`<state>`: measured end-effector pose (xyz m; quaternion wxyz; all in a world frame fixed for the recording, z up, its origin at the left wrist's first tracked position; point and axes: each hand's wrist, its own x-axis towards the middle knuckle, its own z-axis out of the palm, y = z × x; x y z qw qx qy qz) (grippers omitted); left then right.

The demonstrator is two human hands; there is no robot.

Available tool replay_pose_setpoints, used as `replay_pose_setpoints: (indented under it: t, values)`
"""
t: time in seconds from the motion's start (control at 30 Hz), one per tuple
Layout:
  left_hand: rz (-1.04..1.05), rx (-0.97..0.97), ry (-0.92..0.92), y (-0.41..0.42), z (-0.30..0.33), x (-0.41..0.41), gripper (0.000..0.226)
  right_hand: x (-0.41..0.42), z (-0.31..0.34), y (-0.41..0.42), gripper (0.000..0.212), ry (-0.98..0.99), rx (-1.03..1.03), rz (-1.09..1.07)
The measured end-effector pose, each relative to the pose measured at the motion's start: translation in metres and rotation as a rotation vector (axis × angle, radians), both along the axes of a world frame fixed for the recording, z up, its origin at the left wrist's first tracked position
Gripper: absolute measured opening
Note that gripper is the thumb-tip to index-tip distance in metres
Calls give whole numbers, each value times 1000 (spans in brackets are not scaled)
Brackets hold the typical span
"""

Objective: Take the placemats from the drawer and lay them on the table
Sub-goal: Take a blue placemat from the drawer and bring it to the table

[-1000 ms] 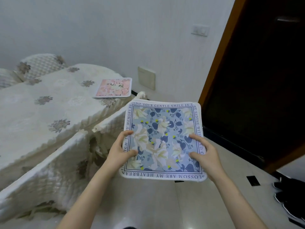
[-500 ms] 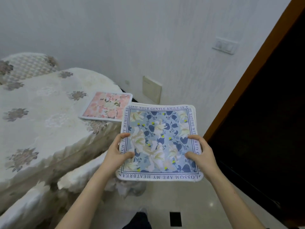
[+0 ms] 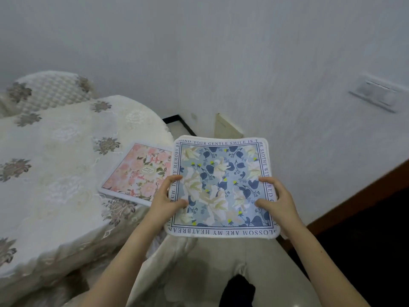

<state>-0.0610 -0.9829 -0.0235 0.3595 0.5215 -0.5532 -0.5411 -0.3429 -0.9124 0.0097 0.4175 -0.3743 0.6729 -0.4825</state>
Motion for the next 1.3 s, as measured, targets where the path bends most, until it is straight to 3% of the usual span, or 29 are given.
replay_pose_setpoints:
  t: [0.43, 0.83, 1.0, 1.3]
  values:
    - [573, 150, 11, -88, -20, -93, 58, -84, -22, -259, 51, 4, 75, 553]
    - [1051, 177, -51, -113, -74, -32, 62, 59, -83, -409, 54, 13, 111, 1084]
    - [1121, 216, -112, -135, -100, -11, 62, 112, -115, -447, 54, 137, 91, 1195]
    - [1254, 337, -155, -145, -125, -14, 67, 129, -165, -475, 57, 130, 225, 1361]
